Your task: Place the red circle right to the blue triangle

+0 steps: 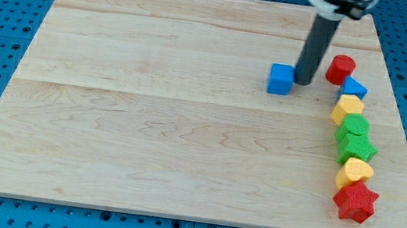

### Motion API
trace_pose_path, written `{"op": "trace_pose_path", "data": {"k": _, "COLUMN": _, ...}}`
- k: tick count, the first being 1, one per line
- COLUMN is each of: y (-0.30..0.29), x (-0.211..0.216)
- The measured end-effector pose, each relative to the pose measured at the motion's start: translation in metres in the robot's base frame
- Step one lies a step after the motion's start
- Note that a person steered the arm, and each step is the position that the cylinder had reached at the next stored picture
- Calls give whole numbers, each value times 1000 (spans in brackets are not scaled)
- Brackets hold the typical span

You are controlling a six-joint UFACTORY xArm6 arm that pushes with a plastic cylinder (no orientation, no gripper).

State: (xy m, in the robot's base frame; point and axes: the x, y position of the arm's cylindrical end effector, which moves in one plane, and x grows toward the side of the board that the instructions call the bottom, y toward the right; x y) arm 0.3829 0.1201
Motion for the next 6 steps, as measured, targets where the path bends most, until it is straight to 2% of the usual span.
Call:
{"op": "trace_pose_path", "data": {"k": 2, "y": -100, "x": -17}}
{"op": "trace_pose_path", "data": {"k": 3, "y": -104, "x": -61}}
{"op": "trace_pose_path", "data": {"k": 4, "y": -57, "x": -82}}
{"op": "trace_pose_path", "data": {"k": 6, "y": 54, "x": -73}}
